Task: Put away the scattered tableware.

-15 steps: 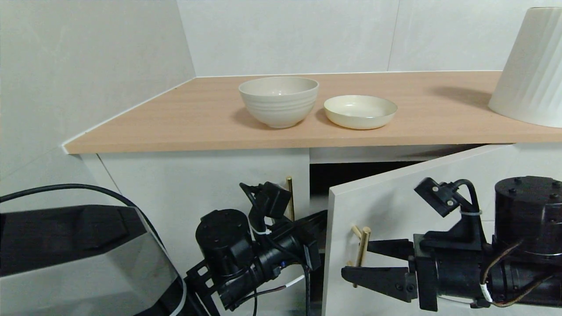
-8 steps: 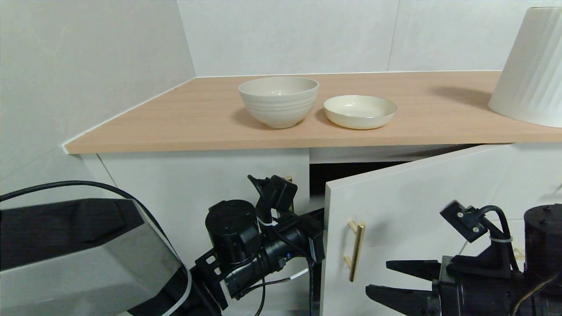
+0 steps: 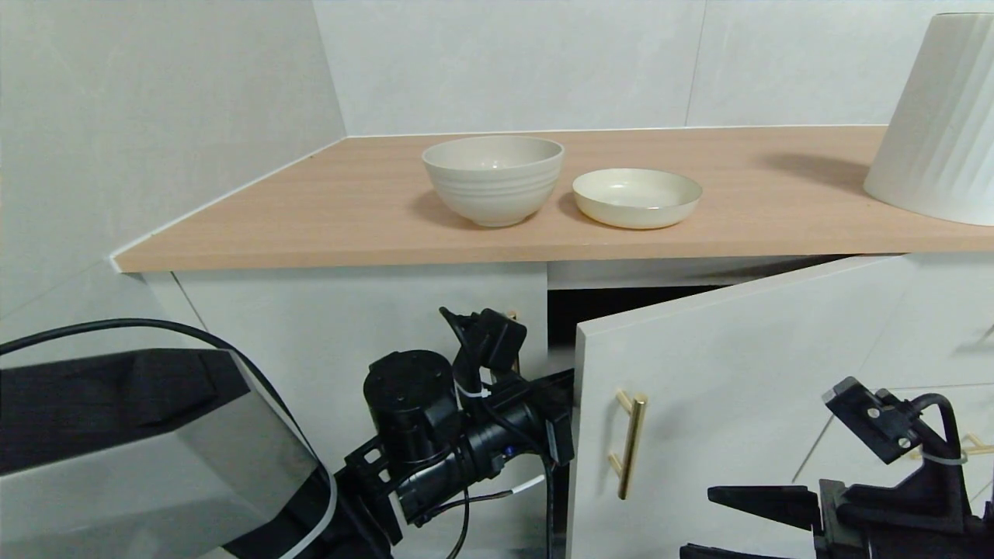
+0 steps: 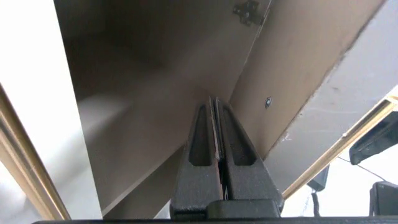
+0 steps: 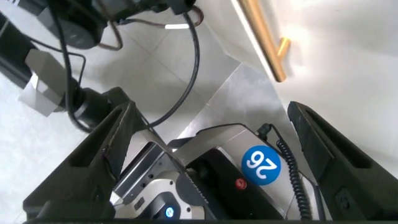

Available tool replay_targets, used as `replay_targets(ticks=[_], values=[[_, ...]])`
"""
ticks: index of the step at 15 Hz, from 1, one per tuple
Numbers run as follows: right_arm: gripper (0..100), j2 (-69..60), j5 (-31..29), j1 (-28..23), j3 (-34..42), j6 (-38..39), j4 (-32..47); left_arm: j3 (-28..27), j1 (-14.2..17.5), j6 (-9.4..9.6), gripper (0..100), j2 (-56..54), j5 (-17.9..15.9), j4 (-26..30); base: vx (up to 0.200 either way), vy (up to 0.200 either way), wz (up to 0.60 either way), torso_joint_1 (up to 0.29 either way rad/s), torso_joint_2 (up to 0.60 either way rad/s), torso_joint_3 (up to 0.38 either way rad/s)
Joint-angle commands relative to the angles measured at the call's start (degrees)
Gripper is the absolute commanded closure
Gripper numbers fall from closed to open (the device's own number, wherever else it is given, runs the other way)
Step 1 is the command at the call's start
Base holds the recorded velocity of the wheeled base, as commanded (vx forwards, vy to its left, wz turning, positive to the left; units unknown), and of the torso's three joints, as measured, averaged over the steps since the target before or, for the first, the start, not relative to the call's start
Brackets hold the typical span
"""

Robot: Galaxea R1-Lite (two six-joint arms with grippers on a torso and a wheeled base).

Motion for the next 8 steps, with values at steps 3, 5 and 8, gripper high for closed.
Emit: replay_targets(ticks=[3,5,8], values=[[0,-0.81,-0.01,1.31,0.21,0.01,0.00,-1.62,0.23,-0.19,100,-0.65,-0.12,2.85,0.000,0.000,0.00,0.000,0.00,0.000],[0,-0.81,-0.01,1.83,0.30,0.01,0.08,-1.97,0.14,-0.19,100,-0.38,-1.09,4.34,0.000,0.000,0.00,0.000,0.00,0.000],[0,-0.81,-0.10,2.71,0.12,-0.87,1.49,-2.14,0.06,-0.19,100,-0.47,-2.93,5.57,-0.067,0.000,0.00,0.001,0.00,0.001]])
